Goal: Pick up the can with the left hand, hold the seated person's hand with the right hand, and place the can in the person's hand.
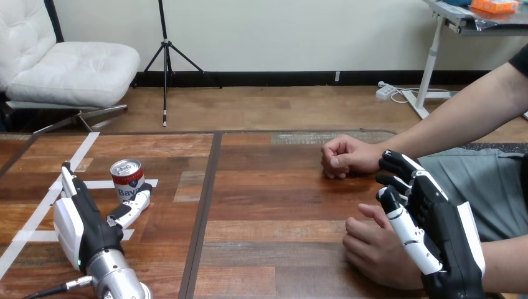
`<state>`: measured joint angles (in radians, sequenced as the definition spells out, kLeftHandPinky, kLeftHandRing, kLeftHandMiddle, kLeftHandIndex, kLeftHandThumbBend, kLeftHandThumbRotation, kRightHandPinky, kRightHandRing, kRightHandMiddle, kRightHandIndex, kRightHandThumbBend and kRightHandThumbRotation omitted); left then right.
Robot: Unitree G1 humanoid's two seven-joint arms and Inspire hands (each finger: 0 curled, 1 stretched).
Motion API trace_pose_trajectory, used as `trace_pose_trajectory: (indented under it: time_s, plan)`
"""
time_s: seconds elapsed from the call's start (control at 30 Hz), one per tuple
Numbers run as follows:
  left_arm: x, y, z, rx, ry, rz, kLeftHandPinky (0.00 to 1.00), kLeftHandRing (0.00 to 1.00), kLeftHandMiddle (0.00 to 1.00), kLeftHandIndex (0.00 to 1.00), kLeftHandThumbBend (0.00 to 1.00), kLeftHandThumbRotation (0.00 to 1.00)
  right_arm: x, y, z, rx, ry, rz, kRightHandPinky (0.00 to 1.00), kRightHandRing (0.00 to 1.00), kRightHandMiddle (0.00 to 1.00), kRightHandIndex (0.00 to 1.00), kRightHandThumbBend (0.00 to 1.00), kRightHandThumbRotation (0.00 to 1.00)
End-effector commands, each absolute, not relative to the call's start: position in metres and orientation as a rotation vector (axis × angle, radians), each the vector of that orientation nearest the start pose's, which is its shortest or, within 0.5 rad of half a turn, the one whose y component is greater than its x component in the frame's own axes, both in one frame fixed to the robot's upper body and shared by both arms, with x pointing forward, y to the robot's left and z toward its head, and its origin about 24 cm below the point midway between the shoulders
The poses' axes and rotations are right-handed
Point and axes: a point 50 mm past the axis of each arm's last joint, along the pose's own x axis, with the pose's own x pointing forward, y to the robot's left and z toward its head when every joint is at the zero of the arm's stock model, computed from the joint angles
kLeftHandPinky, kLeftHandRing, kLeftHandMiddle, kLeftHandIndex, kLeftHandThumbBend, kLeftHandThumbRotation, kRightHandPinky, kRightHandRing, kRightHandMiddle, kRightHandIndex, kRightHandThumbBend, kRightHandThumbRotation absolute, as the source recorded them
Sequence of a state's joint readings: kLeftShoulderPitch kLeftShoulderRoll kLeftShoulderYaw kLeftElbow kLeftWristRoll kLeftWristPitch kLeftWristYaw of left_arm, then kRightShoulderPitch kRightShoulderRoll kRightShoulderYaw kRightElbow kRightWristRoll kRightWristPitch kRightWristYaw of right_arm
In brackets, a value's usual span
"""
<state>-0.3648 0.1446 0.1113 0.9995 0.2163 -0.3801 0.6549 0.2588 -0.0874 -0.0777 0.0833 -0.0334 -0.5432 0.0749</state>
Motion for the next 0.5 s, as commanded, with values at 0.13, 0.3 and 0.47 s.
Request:
trace_pose_trajectory:
  time_s: [0.13,0.3,0.47]
  plan:
    - [0.3006,0.2129,-0.0084,0.366,0.073,0.589,0.87,0.93,0.99,0.98,0.74,0.08,0.1991,-0.1894,0.0419,-0.178,-0.308,-0.006,0.73,0.82,0.86,0.84,0.55,0.65]
    - [0.302,0.2128,-0.0079,0.363,0.077,0.585,0.84,0.89,0.97,0.96,0.74,0.06,0.199,-0.1893,0.0421,-0.179,-0.308,-0.007,0.73,0.82,0.86,0.84,0.54,0.65]
    - [0.3035,0.2125,-0.0077,0.366,0.084,0.577,0.82,0.86,0.94,0.93,0.75,0.06,0.1988,-0.1894,0.0424,-0.183,-0.311,-0.011,0.73,0.81,0.86,0.84,0.54,0.64]
